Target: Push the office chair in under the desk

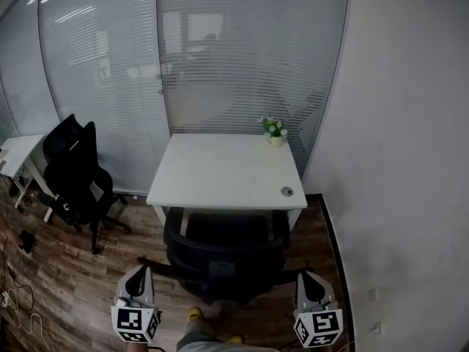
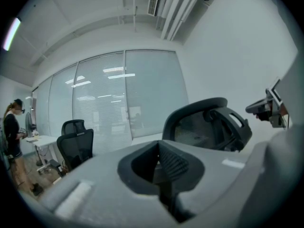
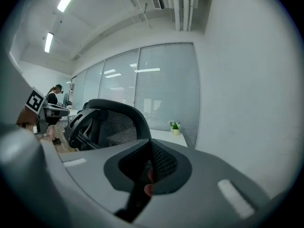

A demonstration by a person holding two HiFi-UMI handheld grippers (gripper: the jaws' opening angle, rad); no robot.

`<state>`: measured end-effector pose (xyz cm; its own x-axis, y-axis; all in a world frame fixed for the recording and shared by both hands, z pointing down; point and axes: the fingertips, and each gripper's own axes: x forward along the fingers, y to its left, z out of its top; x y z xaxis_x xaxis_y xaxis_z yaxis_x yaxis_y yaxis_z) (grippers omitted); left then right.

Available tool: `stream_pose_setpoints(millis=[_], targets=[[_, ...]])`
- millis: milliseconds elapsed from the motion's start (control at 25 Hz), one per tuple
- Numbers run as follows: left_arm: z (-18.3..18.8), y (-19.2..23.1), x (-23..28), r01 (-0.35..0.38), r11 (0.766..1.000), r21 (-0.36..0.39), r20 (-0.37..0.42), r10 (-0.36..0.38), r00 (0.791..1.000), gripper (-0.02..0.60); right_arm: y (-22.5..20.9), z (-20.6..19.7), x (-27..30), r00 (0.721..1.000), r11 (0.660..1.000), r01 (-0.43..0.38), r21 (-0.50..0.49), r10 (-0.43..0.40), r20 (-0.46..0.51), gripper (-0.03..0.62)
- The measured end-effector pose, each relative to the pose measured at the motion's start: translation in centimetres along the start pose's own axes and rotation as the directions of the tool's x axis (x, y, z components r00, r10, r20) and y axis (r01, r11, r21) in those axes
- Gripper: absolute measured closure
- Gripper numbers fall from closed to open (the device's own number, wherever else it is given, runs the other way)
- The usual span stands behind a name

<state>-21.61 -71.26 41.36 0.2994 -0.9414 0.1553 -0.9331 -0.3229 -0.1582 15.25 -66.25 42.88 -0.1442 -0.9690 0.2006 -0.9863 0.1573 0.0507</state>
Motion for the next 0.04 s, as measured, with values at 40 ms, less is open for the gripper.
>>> stream_pose_setpoints(millis=[40], targets=[[0.15, -0.16, -0.02, 0.000, 1.000, 0.003, 0.002, 0.000, 1.000, 0.583, -0.02, -0.01, 0.00, 1.000, 1.000, -0.005, 0.009, 0.005, 0.002, 0.592]])
